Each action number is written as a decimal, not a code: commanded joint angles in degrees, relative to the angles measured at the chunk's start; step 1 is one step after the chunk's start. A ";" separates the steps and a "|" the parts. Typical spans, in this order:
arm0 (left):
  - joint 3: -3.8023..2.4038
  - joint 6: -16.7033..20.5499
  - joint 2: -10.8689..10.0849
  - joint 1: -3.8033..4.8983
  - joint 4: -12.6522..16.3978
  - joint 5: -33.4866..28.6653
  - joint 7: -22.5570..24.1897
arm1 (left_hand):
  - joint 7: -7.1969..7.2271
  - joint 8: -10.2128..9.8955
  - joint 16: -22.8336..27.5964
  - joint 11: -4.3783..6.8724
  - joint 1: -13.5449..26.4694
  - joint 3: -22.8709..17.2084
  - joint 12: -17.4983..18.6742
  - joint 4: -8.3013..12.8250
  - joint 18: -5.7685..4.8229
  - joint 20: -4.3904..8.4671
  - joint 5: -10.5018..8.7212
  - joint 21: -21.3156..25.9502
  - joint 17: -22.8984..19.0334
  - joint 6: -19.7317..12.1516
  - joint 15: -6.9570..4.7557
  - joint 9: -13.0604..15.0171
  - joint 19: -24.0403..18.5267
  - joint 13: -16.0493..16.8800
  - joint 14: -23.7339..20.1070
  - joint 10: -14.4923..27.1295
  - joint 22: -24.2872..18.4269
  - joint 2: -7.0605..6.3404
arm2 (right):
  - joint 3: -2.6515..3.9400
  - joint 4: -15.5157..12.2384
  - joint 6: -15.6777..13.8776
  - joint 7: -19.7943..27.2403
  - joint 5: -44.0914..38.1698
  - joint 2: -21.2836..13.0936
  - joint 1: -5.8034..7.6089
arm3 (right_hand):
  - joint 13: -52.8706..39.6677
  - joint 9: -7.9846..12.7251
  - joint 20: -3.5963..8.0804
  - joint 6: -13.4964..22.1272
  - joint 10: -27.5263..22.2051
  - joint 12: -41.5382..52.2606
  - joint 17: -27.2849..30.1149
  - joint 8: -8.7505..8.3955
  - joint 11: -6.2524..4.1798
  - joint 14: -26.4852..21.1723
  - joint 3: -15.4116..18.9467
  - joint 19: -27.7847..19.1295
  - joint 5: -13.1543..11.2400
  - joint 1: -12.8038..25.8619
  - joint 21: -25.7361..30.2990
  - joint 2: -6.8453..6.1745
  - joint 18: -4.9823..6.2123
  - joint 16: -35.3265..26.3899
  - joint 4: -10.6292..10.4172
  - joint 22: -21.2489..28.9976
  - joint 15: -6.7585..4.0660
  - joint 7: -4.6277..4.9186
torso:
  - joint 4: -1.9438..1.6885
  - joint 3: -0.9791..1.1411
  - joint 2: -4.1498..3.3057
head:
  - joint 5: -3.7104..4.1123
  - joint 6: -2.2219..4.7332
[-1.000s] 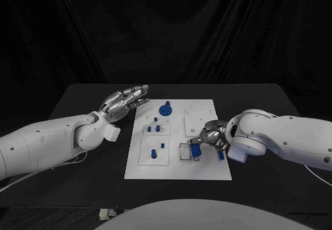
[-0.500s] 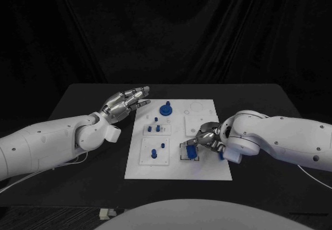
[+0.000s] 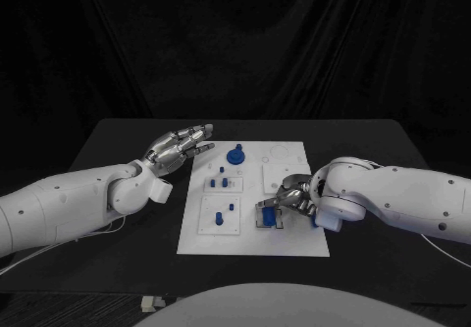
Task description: Assemble the parts on the task board
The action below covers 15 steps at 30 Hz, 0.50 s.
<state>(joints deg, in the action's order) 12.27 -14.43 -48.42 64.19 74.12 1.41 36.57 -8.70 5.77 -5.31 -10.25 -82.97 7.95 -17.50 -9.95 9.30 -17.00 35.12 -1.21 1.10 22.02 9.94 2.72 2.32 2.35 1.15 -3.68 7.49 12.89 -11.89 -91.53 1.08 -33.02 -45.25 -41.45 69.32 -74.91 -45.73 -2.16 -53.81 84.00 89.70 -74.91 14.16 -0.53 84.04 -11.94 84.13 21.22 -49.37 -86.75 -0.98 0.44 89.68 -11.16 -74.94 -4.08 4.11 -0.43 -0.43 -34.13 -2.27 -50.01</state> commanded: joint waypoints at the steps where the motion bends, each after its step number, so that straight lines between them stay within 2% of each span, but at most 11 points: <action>1: -0.06 -0.82 0.12 -0.08 0.06 -0.08 0.47 | -2.32 0.17 -0.14 -0.30 -0.01 -0.39 -0.32 0.10 0.16 0.18 0.25 -0.36 0.02 0.51 0.41 0.07 0.36 0.07 0.17 -0.27 0.08 0.35 | -0.01 0.05 1.30 -1.42 -1.18 0.08 -0.25 | -15.09 0.17 -0.48 0.60 6.00 0.30 -15.09 0.45 0.43 5.96 0.72 3.93 -2.48 0.69 0.30 -0.20 0.61 0.32 -0.51 -13.66 0.42 -0.03 | -0.01 0.00 0.00 | -0.10 0.01; 4: -0.06 -0.83 0.12 -0.10 0.05 -0.08 0.45 | -2.33 0.19 -0.15 -0.32 -0.04 -0.46 -0.29 0.12 0.15 0.19 0.25 -0.35 0.02 0.47 0.42 0.07 0.35 0.05 0.17 -0.25 0.04 0.35 | -0.01 0.08 1.61 -1.59 -1.21 0.17 -0.35 | -15.09 0.24 -0.49 0.65 6.00 0.30 -15.09 0.56 0.44 5.96 1.10 3.95 -3.46 0.56 0.29 -0.33 0.60 0.32 -0.57 -13.67 0.43 -0.02 | 0.00 0.00 0.00 | -0.14 0.01; 5: -0.06 -0.83 0.12 -0.11 0.05 -0.08 0.44 | -2.33 0.19 -0.15 -0.32 -0.04 -0.46 -0.29 0.12 0.15 0.19 0.25 -0.35 0.02 0.47 0.42 0.07 0.35 0.05 0.17 -0.25 0.04 0.35 | -0.01 0.09 1.67 -1.64 -1.21 0.20 -0.39 | -15.09 0.31 -0.50 0.68 6.00 0.30 -15.09 0.66 0.44 5.96 1.52 3.98 -4.72 0.57 0.25 -0.48 0.59 0.32 -0.72 -13.69 0.43 -0.01 | 0.01 0.00 0.01 | -0.14 0.01; 8: -0.06 -0.85 0.11 -0.12 0.06 -0.08 0.42 | -2.33 0.19 -0.15 -0.32 -0.04 -0.46 -0.29 0.12 0.15 0.19 0.25 -0.35 0.02 0.47 0.42 0.07 0.35 0.05 0.17 -0.25 0.04 0.35 | -0.01 0.10 1.64 -1.71 -1.22 0.26 -0.49 | -15.09 0.41 -0.50 0.71 6.00 0.30 -15.09 0.83 0.45 5.96 2.15 4.00 -6.18 0.57 0.23 -0.59 0.58 0.32 -0.96 -13.70 0.44 -0.01 | 0.00 0.01 0.00 | -0.15 0.01; 14: -0.06 -0.91 0.12 -0.14 0.02 -0.08 0.33 | -2.33 0.19 -0.15 -0.32 -0.04 -0.46 -0.29 0.12 0.15 0.19 0.25 -0.35 0.02 0.47 0.42 0.07 0.35 0.05 0.17 -0.25 0.04 0.35 | -0.01 0.16 1.45 -1.79 -1.23 0.29 -0.63 | -15.09 0.70 -0.50 0.82 6.00 0.30 -15.09 1.31 0.44 5.96 4.18 3.99 -10.96 0.95 0.30 -0.73 0.60 0.32 -2.06 -13.68 0.43 -0.01 | 0.00 0.00 0.01 | -0.20 0.01; 15: -0.06 -0.92 0.13 -0.14 0.01 -0.08 0.32 | -2.33 0.19 -0.15 -0.32 -0.04 -0.46 -0.29 0.12 0.15 0.19 0.25 -0.35 0.02 0.47 0.42 0.07 0.35 0.05 0.17 -0.25 0.04 0.35 | -0.01 0.16 1.44 -1.80 -1.23 0.29 -0.64 | -15.09 0.78 -0.50 0.86 6.00 0.30 -15.09 1.48 0.45 5.96 4.91 3.99 -12.53 1.09 0.32 -0.74 0.60 0.32 -2.52 -13.68 0.43 -0.02 | 0.00 0.00 0.01 | -0.20 0.01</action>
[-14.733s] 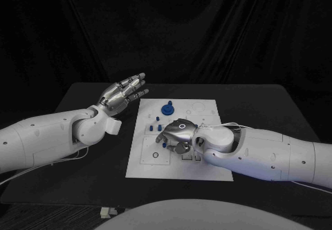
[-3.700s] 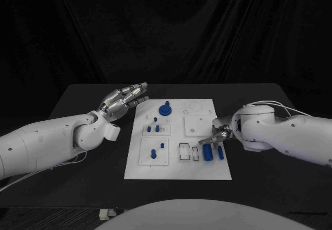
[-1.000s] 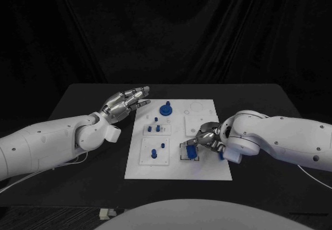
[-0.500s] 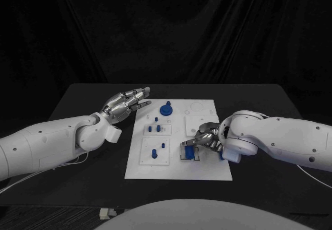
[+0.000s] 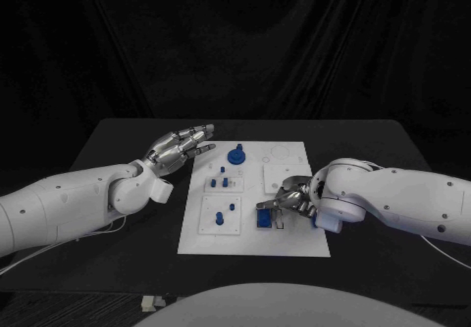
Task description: Assemble the parts on the task board
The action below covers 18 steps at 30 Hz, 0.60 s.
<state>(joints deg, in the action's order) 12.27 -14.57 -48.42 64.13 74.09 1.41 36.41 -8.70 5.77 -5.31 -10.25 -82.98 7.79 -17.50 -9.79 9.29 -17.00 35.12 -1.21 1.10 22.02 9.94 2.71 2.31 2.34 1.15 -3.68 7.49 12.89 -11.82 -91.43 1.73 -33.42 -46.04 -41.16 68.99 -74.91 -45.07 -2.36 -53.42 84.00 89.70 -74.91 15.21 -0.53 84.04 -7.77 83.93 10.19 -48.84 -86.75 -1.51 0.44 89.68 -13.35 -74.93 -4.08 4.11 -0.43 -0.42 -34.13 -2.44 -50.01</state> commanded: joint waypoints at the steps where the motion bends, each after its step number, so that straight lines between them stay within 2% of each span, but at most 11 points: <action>1: -0.06 -0.79 0.14 -0.09 0.03 -0.09 0.47 | -2.33 0.19 -0.15 -0.32 -0.04 -0.30 -0.29 -0.04 0.15 0.18 0.25 -0.35 0.02 0.47 0.42 0.07 0.36 0.05 0.17 -0.25 0.04 0.35 | -0.08 0.06 0.76 -1.42 -0.44 0.01 -0.32 | -15.09 0.15 -0.30 0.48 6.00 0.30 -15.09 0.48 0.44 5.96 1.00 4.22 -2.10 0.66 0.28 -0.21 0.59 0.32 -0.52 -13.71 0.43 -0.02 | 0.00 -0.01 0.00 | -0.03 0.01; 4: -0.06 -0.83 0.16 -0.09 0.02 -0.09 0.46 | -2.33 0.19 -0.15 -0.32 -0.04 -0.30 -0.29 -0.04 0.15 0.18 0.25 -0.35 0.02 0.47 0.42 0.07 0.36 0.05 0.17 -0.25 0.04 0.35 | -0.08 0.06 0.71 -1.45 -0.44 0.02 -0.34 | -15.09 0.25 -0.30 0.61 6.00 0.30 -15.09 0.66 0.45 5.96 1.95 4.22 -4.09 0.76 0.30 -0.25 0.59 0.32 -1.09 -13.70 0.43 -0.01 | 0.00 -0.01 0.00 | -0.05 0.01; 10: -0.06 -0.87 0.15 -0.11 -0.01 -0.09 0.39 | -2.35 0.22 -0.18 -0.33 -0.06 -0.39 -0.36 -0.02 0.14 0.18 0.25 -0.36 0.02 0.50 0.44 0.07 0.37 0.05 0.17 -0.25 0.05 0.34 | -0.08 0.06 0.21 -1.33 -0.44 -0.09 -0.35 | -15.09 0.33 -0.29 0.78 6.00 0.30 -15.09 0.98 0.44 5.96 3.47 4.19 -6.12 1.15 0.37 -0.35 0.61 0.32 -2.20 -13.68 0.42 -0.01 | 0.00 -0.01 0.00 | -0.12 0.01; 18: -0.06 -0.88 0.07 -0.12 -0.04 -0.09 0.33 | -2.35 0.23 -0.17 -0.33 -0.06 -0.41 -0.37 -0.03 0.13 0.18 0.25 -0.37 0.02 0.51 0.45 0.07 0.39 0.04 0.16 -0.24 0.08 0.34 | -0.08 -0.64 -3.29 0.69 -0.44 -1.09 -0.34 | -15.09 0.23 -0.27 0.62 6.00 0.30 -15.09 1.45 0.39 5.96 4.75 4.21 -5.98 1.59 0.37 -0.30 0.61 0.32 -3.01 -13.69 0.39 -0.09 | 0.00 0.00 -0.01 | -0.20 0.01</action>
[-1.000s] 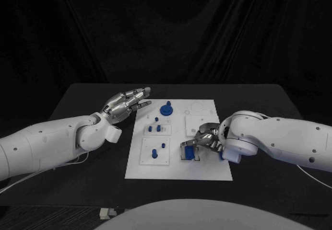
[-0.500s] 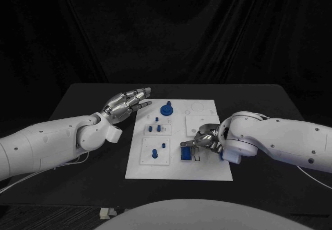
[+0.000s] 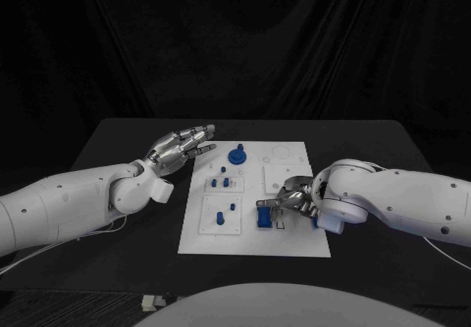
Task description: Assemble the parts on the task board
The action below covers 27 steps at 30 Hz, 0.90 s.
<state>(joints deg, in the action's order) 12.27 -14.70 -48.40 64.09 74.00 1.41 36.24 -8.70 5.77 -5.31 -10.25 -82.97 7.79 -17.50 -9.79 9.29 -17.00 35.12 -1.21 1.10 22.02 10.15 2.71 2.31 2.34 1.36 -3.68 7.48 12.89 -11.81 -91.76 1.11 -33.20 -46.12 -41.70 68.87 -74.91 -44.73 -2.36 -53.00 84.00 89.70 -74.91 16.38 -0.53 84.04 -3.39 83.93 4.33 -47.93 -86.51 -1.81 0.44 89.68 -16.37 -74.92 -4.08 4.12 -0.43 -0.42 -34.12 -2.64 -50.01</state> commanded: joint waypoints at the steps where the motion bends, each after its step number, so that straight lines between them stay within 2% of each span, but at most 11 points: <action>1: -0.06 -0.76 0.05 -0.08 0.05 -0.09 0.50 | -2.35 0.24 -0.17 -0.33 -0.06 -0.41 -0.37 -0.02 0.13 0.18 0.25 -0.37 0.02 0.51 0.24 0.08 0.39 0.05 -0.05 -0.25 0.09 0.34 | -0.08 -0.59 -3.25 0.99 -0.35 -0.84 -0.21 | -15.09 -0.16 -0.26 0.13 6.00 0.30 -15.09 0.42 0.37 5.96 0.50 4.25 -0.05 0.72 0.04 0.12 0.58 0.32 -0.06 -13.73 0.37 -0.12 | -0.01 0.01 -0.01 | 0.08 0.01; 5: -0.06 -0.75 0.06 -0.09 0.04 -0.09 0.52 | -2.36 0.26 -0.22 -0.34 -0.07 -0.45 -0.41 -0.02 0.13 0.18 0.25 -0.39 0.03 0.54 0.25 0.08 0.43 0.05 -0.04 -0.25 0.18 0.35 | -0.08 -2.53 -5.97 3.92 -0.35 -2.75 0.09 | -15.09 -0.47 -0.19 -0.24 6.00 0.30 -15.09 1.20 0.21 5.96 1.07 4.40 0.66 0.57 -0.24 0.67 0.51 0.32 -0.11 -13.84 0.26 -0.31 | 0.01 0.00 0.00 | -0.04 0.01; 9: -0.06 -0.68 -0.01 -0.09 0.05 -0.09 0.53 | -2.36 0.27 -0.22 -0.34 -0.07 -0.46 -0.45 -0.02 0.13 0.18 0.25 -0.40 0.03 0.58 0.25 0.08 0.45 0.05 -0.04 -0.26 0.22 0.35 | -0.07 -4.12 -6.92 5.53 -0.34 -5.06 1.49 | -15.09 -0.88 0.00 -0.65 6.00 0.30 -15.09 2.26 -0.03 5.96 1.66 4.54 1.63 -0.37 -0.49 1.28 0.44 0.32 0.04 -13.93 0.05 -0.59 | 0.01 0.00 -0.01 | -0.01 0.01; 11: -0.06 -0.60 -0.09 -0.09 0.06 -0.09 0.52 | -2.36 0.27 -0.22 -0.34 -0.07 -0.46 -0.45 -0.02 0.13 0.18 0.25 -0.40 0.03 0.58 0.25 0.08 0.45 0.05 -0.04 -0.26 0.22 0.35 | -0.07 -4.67 -6.70 5.55 -0.38 -6.42 2.61 | -15.09 -0.78 0.15 -0.73 6.00 0.30 -15.09 2.67 -0.16 5.96 1.83 4.62 4.13 -1.77 -0.64 1.86 0.40 0.32 0.32 -13.99 -0.09 -0.73 | 0.00 0.00 -0.01 | -0.01 0.01; 14: -0.06 -0.50 -0.18 -0.09 0.05 -0.09 0.48 | -2.37 0.30 -0.27 -0.34 -0.06 -0.48 -0.48 -0.02 0.13 0.18 0.24 -0.42 0.04 0.62 0.26 0.09 0.48 0.05 -0.03 -0.26 0.29 0.33 | -0.08 -4.92 -5.91 5.21 -1.46 -8.07 4.25 | -15.09 -0.10 0.23 -0.58 6.00 0.30 -15.09 2.60 -0.18 5.96 2.18 4.64 7.14 -3.75 -0.70 1.87 0.38 0.32 1.05 -14.01 -0.13 -0.73 | 0.00 0.00 -0.01 | 0.16 0.01; 15: -0.06 -0.47 -0.20 -0.10 0.02 -0.09 0.47 | -2.37 0.31 -0.28 -0.35 -0.06 -0.48 -0.54 -0.02 0.13 0.18 0.24 -0.42 0.04 0.67 0.26 0.10 0.49 0.06 -0.03 -0.28 0.29 0.33 | -0.08 -4.96 -5.31 4.72 -2.96 -8.97 4.97 | -15.09 0.53 0.26 -1.18 6.00 0.30 -15.09 2.65 -0.26 5.96 2.43 4.55 8.12 -5.76 -0.53 1.47 0.43 0.32 2.14 -13.94 -0.19 -0.84 | 0.00 0.00 -0.01 | 0.24 0.01; 17: -0.06 -0.44 -0.16 -0.10 -0.03 -0.09 0.45 | -2.37 0.31 -0.28 -0.35 -0.06 -0.48 -0.54 -0.02 0.13 0.18 0.24 -0.42 0.04 0.67 0.26 0.10 0.49 0.06 -0.03 -0.28 0.29 0.33 | -0.08 -4.90 -4.50 3.91 -5.01 -9.99 5.59 | -15.09 1.25 0.30 -1.30 6.00 0.30 -15.09 2.31 -0.27 5.96 2.55 4.50 8.89 -7.26 -0.44 1.38 0.46 0.32 2.98 -13.90 -0.21 -0.84 | 0.00 0.00 0.00 | 0.32 0.01; 19: -0.06 -0.45 -0.11 -0.10 -0.06 -0.09 0.44 | -2.37 0.31 -0.28 -0.35 -0.06 -0.48 -0.54 -0.02 0.13 0.18 0.24 -0.42 0.04 0.67 0.26 0.10 0.49 0.06 -0.03 -0.28 0.29 0.33 | -0.09 -4.67 -3.43 2.92 -6.35 -10.63 5.93 | -15.09 2.10 0.35 -1.77 6.00 0.30 -15.09 2.02 -0.33 5.96 2.33 4.46 11.60 -9.46 -0.38 1.47 0.47 0.32 4.25 -13.88 -0.27 -0.92 | 0.03 0.00 0.01 | 0.35 0.01; 24: -0.06 -0.54 0.12 -0.10 -0.17 -0.09 0.38 | -2.37 0.31 -0.28 -0.35 -0.06 -0.48 -0.54 -0.02 0.13 0.18 0.24 -0.42 0.04 0.67 0.26 0.10 0.49 0.06 -0.03 -0.28 0.29 0.33 | -0.10 -3.78 0.68 -0.18 -9.12 -11.56 6.22 | -15.09 3.90 0.57 -4.01 6.00 0.30 -15.09 1.48 -0.72 5.96 2.40 4.42 13.16 -11.47 -0.31 1.85 0.50 0.32 5.34 -13.85 -0.57 -1.36 | 0.01 0.00 0.01 | 0.63 0.01; 25: -0.06 -0.56 0.15 -0.10 -0.17 -0.09 0.37 | -2.37 0.31 -0.28 -0.35 -0.06 -0.48 -0.54 -0.02 0.13 0.18 0.24 -0.42 0.04 0.67 0.26 0.10 0.49 0.06 -0.03 -0.28 0.29 0.33 | -0.10 -3.66 1.18 -0.49 -9.79 -11.65 6.16 | -15.09 4.62 0.71 -4.50 6.00 0.30 -14.10 1.06 -0.86 5.73 2.03 4.28 14.92 -12.85 -0.04 1.90 0.57 -0.20 6.27 -13.75 -0.73 -1.50 | 0.01 0.00 0.01 | 0.64 0.01; 27: -0.06 -0.62 0.20 -0.10 -0.19 -0.09 0.35 | -2.37 0.31 -0.28 -0.35 -0.06 -0.48 -0.54 -0.02 0.13 0.18 0.24 -0.42 0.04 0.67 0.26 0.10 0.49 0.06 -0.03 -0.28 0.29 0.33 | -0.10 -3.47 1.93 -1.09 -11.69 -11.84 5.91 | -15.09 4.95 0.76 -4.53 6.00 0.30 -13.63 0.81 -0.94 5.62 1.69 4.17 15.42 -13.84 0.18 1.95 0.64 -0.44 6.93 -13.66 -0.80 -1.56 | 0.00 0.00 -0.01 | 0.61 0.01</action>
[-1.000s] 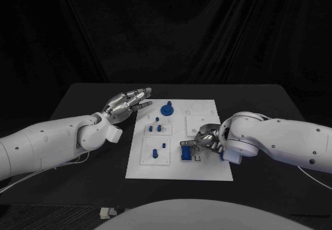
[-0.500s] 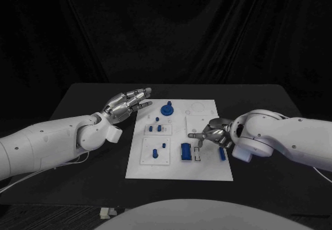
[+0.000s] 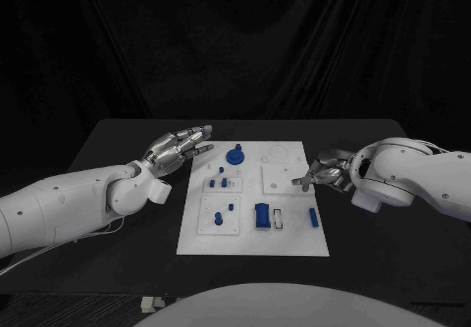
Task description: Assemble the parts on the task board
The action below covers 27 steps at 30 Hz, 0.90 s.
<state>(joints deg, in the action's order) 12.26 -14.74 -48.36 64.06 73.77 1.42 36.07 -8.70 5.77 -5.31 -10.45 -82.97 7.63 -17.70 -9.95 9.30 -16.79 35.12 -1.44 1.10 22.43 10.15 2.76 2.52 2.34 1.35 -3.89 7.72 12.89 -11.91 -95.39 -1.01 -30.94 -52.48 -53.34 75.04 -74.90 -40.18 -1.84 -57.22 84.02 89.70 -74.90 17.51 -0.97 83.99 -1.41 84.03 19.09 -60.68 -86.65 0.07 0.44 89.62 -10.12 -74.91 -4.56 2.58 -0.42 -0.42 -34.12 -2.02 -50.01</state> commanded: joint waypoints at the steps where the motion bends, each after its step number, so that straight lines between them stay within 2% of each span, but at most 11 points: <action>1: -0.06 -0.60 0.17 -0.07 0.03 -0.09 0.50 | -2.38 0.34 -0.29 -0.16 -0.05 -0.35 -0.40 0.12 0.12 -0.03 0.24 -0.18 0.04 0.28 0.27 0.05 0.29 0.06 -0.02 -0.09 0.02 0.31 | 0.00 0.25 4.32 -3.64 -6.52 -0.28 -0.43 | -15.10 0.79 0.33 -0.52 5.98 0.30 -13.54 -0.55 -0.61 5.65 -0.73 4.04 1.15 -2.25 0.39 0.16 0.65 -0.42 1.44 -13.65 -0.40 -0.13 | -0.01 -0.01 0.00 | -0.07 0.01; 8: -0.06 -0.64 0.16 -0.08 0.06 -0.09 0.43 | -2.38 0.34 -0.29 -0.16 -0.05 -0.35 -0.40 0.12 0.12 -0.03 0.24 -0.18 0.04 0.28 0.27 0.05 0.29 0.06 -0.02 -0.09 0.02 0.31 | 0.00 0.82 6.29 -4.77 -10.37 -0.48 -1.43 | -15.10 2.55 0.67 -2.89 5.98 0.30 -13.03 -1.11 -1.03 5.56 -1.23 3.96 0.15 -3.63 0.60 0.44 0.70 -0.70 2.54 -13.58 -0.76 -0.63 | -0.02 -0.01 -0.04 | -0.05 0.01; 10: -0.06 -0.64 0.14 -0.08 0.07 -0.09 0.43 | -2.41 0.36 -0.30 -0.17 -0.05 -0.38 -0.46 0.12 0.12 -0.03 0.25 -0.18 0.04 0.30 0.27 0.06 0.29 0.07 -0.02 -0.11 0.01 0.32 | 0.00 0.88 6.53 -4.90 -10.67 -0.48 -1.62 | -15.10 2.89 0.75 -3.32 5.98 0.30 -12.98 -1.23 -1.11 5.55 -1.24 3.94 -0.49 -3.58 0.64 0.48 0.71 -0.72 2.54 -13.56 -0.84 -0.72 | -0.02 0.00 -0.03 | -0.09 0.01; 11: -0.06 -0.64 0.13 -0.08 0.07 -0.09 0.42 | -2.41 0.36 -0.30 -0.17 -0.05 -0.38 -0.46 0.12 0.12 -0.03 0.25 -0.18 0.04 0.30 0.27 0.06 0.29 0.07 -0.02 -0.11 0.01 0.32 | 0.00 0.93 6.63 -4.98 -10.86 -0.48 -1.78 | -15.10 3.40 0.85 -3.86 5.98 0.30 -12.86 -1.44 -1.21 5.53 -1.28 3.90 -1.60 -3.46 0.75 0.61 0.74 -0.79 2.48 -13.52 -0.95 -0.82 | -0.04 0.01 -0.03 | -0.08 0.01; 20: -0.06 -0.78 0.13 -0.09 0.06 -0.09 0.38 | -2.42 0.38 -0.31 -0.18 -0.06 -0.41 -0.45 0.13 0.12 -0.03 0.26 -0.17 0.05 0.32 0.28 0.06 0.28 0.07 -0.02 -0.12 -0.04 0.32 | -0.01 1.30 7.07 -5.39 -11.97 -0.38 -2.96 | -15.10 4.30 1.12 -5.72 5.98 0.30 -12.57 -1.46 -1.59 5.48 -1.45 3.90 -2.74 -3.36 0.79 0.64 0.74 -0.94 2.56 -13.52 -1.24 -1.24 | 0.00 -0.01 0.00 | -0.10 0.01; 25: -0.06 -0.82 0.12 -0.09 0.07 -0.09 0.35 | -2.42 0.38 -0.31 -0.18 -0.06 -0.41 -0.45 0.13 0.12 -0.03 0.26 -0.17 0.05 0.32 0.28 0.06 0.28 0.07 -0.02 -0.12 -0.04 0.32 | -0.01 1.50 7.69 -5.56 -12.44 -0.15 -3.55 | -15.10 5.44 1.39 -7.52 5.98 0.30 -12.37 -1.77 -1.84 5.45 -0.55 3.89 -7.72 -1.57 0.87 0.52 0.75 -1.03 1.46 -13.50 -1.49 -1.47 | -0.01 0.00 -0.01 | -0.17 0.01; 27: -0.06 -0.83 0.11 -0.10 0.08 -0.09 0.32 | -2.42 0.38 -0.31 -0.18 -0.06 -0.41 -0.45 0.13 0.12 -0.03 0.26 -0.17 0.05 0.32 0.28 0.06 0.28 0.07 -0.02 -0.12 -0.04 0.32 | -0.01 1.57 8.02 -5.62 -12.51 -0.04 -3.69 | -15.10 5.64 1.44 -8.00 5.98 0.30 -12.37 -1.85 -1.89 5.45 -0.26 3.90 -8.74 -1.09 0.87 0.53 0.75 -1.03 1.14 -13.50 -1.53 -1.53 | -0.03 -0.01 -0.01 | -0.12 0.01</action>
<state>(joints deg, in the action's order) 12.26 -14.84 -48.31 64.04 73.76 1.42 35.85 -8.70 5.77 -5.31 -10.45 -82.97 7.48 -17.91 -9.79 9.30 -16.80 35.12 -1.44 1.10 22.43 10.14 2.74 2.51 2.33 1.35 -3.88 7.71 12.89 -11.93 -93.86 5.45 -35.15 -63.58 -53.44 71.50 -74.90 -34.56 -0.79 -64.95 84.01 89.70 -74.90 15.90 -2.59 83.95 -1.53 83.86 10.31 -62.01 -86.01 0.56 0.44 88.88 -8.92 -74.90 -5.83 1.05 -0.43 -0.42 -34.13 -2.19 -50.01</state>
